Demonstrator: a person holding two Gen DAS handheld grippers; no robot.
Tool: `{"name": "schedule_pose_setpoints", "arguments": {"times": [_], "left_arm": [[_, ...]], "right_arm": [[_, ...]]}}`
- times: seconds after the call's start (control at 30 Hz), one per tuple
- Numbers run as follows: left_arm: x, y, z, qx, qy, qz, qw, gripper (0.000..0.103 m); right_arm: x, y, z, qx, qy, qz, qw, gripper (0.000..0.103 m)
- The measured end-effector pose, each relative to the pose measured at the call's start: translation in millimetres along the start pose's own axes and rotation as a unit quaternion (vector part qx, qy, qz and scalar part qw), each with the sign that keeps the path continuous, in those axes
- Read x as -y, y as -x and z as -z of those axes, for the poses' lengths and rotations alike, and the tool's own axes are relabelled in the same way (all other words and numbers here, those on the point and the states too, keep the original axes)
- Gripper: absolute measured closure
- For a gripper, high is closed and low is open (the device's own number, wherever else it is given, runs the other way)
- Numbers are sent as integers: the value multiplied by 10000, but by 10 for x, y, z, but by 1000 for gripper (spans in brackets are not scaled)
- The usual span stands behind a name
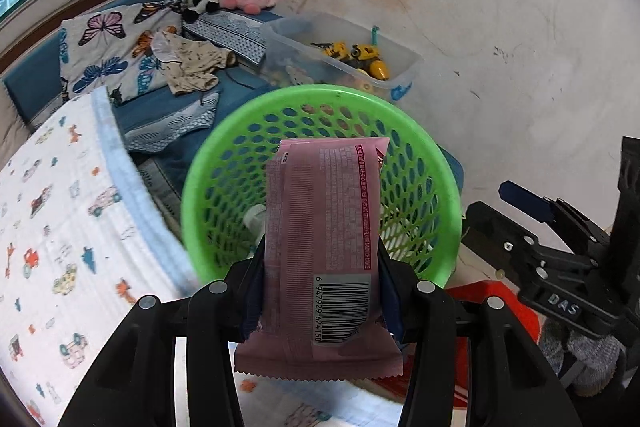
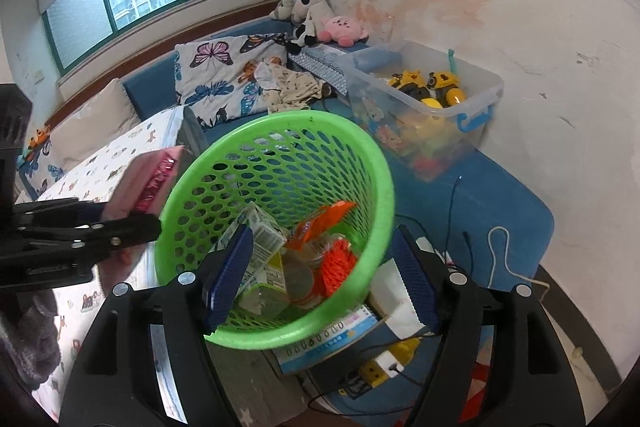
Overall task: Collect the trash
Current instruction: 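Lower the pink packet into the wastebasket and open the left gripper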
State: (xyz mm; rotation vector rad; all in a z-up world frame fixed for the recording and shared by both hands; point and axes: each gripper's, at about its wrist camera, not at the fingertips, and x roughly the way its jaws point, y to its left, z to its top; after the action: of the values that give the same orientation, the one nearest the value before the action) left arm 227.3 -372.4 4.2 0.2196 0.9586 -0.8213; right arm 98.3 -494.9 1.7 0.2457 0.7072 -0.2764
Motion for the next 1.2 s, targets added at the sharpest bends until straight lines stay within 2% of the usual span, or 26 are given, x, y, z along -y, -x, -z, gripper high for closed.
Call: {"name": "schedule_pose_setpoints", "arguments": {"times": [0.3, 0.73, 1.13, 1.2], "left_arm": [[166, -221, -30, -158, -94, 45, 9998, 56], [165, -360, -37, -267, -45, 36, 9996, 51], [187, -372, -47, -247, -5, 153, 9996, 41], [193, -368, -44, -236, 9, 166, 9996, 35]], "right_arm": [[106, 73, 36, 49, -41, 110, 9999, 30], [127, 111, 52, 75, -75, 114, 9999, 30], [163, 144, 33, 111, -121, 129, 9998, 30], [167, 145, 38, 111, -122, 146, 9998, 30]]}}
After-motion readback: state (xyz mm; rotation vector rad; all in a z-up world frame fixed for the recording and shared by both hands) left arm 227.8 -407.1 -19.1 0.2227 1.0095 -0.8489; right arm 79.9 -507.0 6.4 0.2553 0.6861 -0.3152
